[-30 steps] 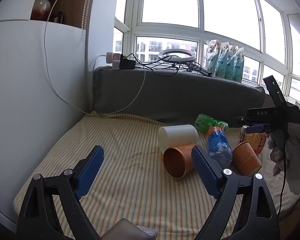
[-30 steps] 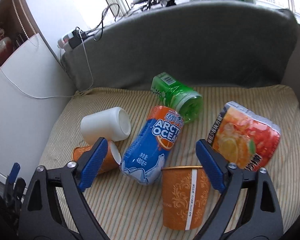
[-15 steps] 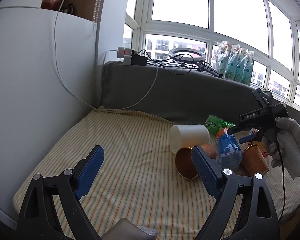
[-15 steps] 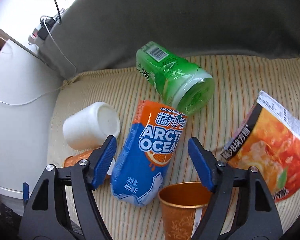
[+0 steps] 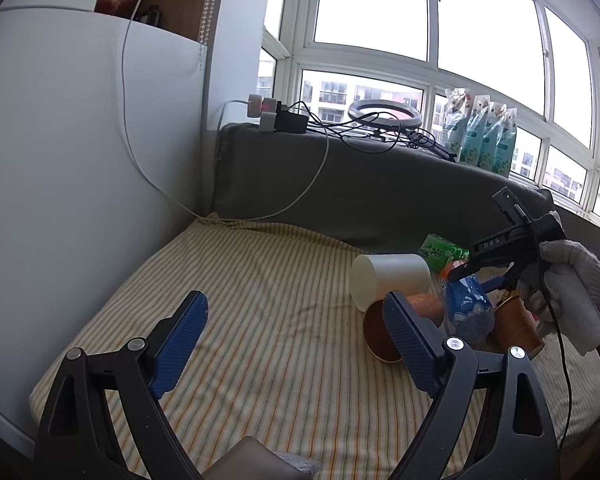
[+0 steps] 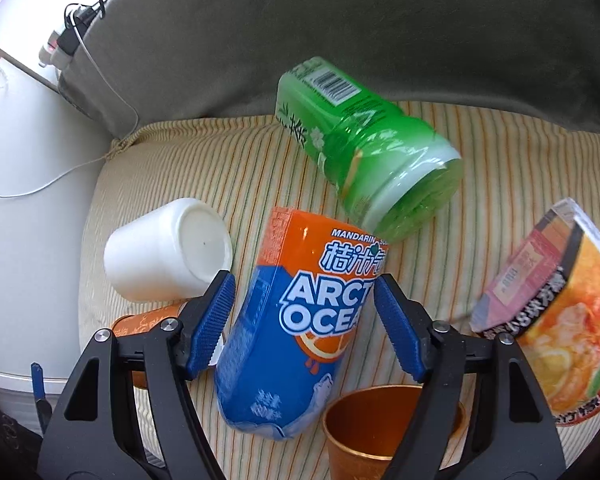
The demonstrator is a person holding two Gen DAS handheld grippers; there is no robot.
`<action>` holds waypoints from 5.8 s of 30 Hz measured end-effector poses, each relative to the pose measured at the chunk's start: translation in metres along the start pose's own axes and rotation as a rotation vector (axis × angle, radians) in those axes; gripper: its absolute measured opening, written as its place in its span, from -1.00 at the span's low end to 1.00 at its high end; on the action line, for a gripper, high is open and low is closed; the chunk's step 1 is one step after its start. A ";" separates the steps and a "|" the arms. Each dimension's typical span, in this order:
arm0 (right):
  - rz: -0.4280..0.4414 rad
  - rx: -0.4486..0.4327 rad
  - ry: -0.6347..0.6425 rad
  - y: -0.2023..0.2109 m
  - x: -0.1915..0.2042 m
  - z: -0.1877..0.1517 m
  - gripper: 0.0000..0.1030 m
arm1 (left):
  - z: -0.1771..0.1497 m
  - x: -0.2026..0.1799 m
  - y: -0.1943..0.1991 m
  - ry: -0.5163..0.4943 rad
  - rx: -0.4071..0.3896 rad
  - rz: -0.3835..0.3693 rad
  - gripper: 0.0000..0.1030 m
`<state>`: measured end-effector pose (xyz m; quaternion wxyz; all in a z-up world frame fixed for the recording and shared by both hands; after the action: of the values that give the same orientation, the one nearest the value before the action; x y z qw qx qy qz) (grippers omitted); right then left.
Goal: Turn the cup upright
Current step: 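Move the right tool to the lying blue Arctic Ocean cup and grasp it, then lift the blue cup off the table with the right tool, then lower the blue cup back onto its side and open the right tool, then grasp the lying blue cup around its body with the left tool, then lift and rotate the blue cup open end up with the left tool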
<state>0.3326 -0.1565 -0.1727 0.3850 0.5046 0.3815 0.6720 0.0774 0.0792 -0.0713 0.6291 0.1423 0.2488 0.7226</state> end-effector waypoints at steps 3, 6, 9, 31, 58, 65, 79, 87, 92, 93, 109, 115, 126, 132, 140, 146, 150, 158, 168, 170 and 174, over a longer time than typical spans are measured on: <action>-0.011 0.014 0.008 -0.007 0.000 0.002 0.35 | 0.000 0.003 0.000 0.005 0.000 0.006 0.73; -0.001 0.016 0.002 -0.010 0.000 0.005 0.32 | -0.001 0.005 0.000 0.008 0.000 0.010 0.73; 0.002 0.011 0.003 -0.008 -0.001 0.003 0.26 | 0.000 0.005 0.001 0.009 -0.002 0.009 0.73; 0.117 -0.234 0.115 0.080 0.016 -0.032 0.14 | 0.002 -0.003 0.015 -0.016 -0.027 0.009 0.73; 0.205 0.034 0.284 0.053 0.055 -0.135 0.14 | -0.008 -0.022 0.021 -0.063 0.057 -0.074 0.73; 0.176 0.062 0.323 0.026 0.066 -0.129 0.16 | -0.017 -0.035 0.013 -0.082 0.131 -0.119 0.73; 0.179 0.088 0.279 0.001 0.063 -0.123 0.27 | -0.020 -0.046 0.000 -0.070 0.222 -0.197 0.73; 0.186 0.033 0.277 0.015 0.052 -0.122 0.55 | -0.025 -0.065 -0.013 -0.040 0.337 -0.319 0.73; 0.202 -0.024 0.262 0.033 0.041 -0.128 0.55 | -0.031 -0.083 -0.027 -0.003 0.456 -0.420 0.71; 0.212 -0.039 0.256 0.039 0.036 -0.130 0.55 | -0.032 -0.087 -0.031 0.002 0.477 -0.433 0.71; 0.198 -0.185 0.170 0.085 -0.032 -0.166 0.55 | -0.049 -0.134 -0.088 0.146 0.791 -0.575 0.62; 0.216 -0.224 0.181 0.094 -0.034 -0.173 0.55 | -0.048 -0.143 -0.102 0.119 0.808 -0.545 0.59; 0.205 -0.306 0.207 0.121 -0.030 -0.190 0.55 | -0.058 -0.151 -0.121 0.116 0.876 -0.540 0.17; 0.185 -0.328 0.180 0.124 -0.040 -0.194 0.55 | -0.056 -0.153 -0.119 0.103 0.862 -0.547 0.16; 0.172 -0.334 0.150 0.120 -0.051 -0.194 0.55 | -0.042 -0.154 -0.107 0.071 0.769 -0.531 0.15; 0.176 -0.323 0.130 0.115 -0.055 -0.194 0.55 | -0.027 -0.161 -0.093 -0.021 0.654 -0.493 0.14; 0.174 -0.320 0.125 0.112 -0.056 -0.197 0.55 | -0.021 -0.170 -0.085 -0.084 0.589 -0.467 0.14; 0.132 -0.355 0.135 0.118 -0.054 -0.199 0.55 | -0.016 -0.178 -0.078 -0.164 0.497 -0.415 0.14; -0.049 -0.435 0.131 0.124 -0.062 -0.208 0.55 | -0.015 -0.186 -0.074 -0.233 0.422 -0.369 0.14; -0.070 -0.447 0.123 0.125 -0.064 -0.211 0.55 | -0.015 -0.188 -0.073 -0.243 0.413 -0.367 0.13; -0.140 -0.483 0.119 0.129 -0.068 -0.213 0.55 | -0.016 -0.191 -0.073 -0.262 0.402 -0.363 0.13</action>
<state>0.1218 -0.2977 -0.1256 0.5169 0.3301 0.2659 0.7437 0.1620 -0.1043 -0.1032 0.7339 0.3094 0.3250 0.5100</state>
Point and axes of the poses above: each gripper's, at about its wrist camera, not at the fingertips, and y roughly against the way its jaws point, x to its left, z to its top, the point moved 7 cm from there along -y, roughly the way its jaws point, and after that the axes turned 8 degrees about x, right-handed, at the moved point
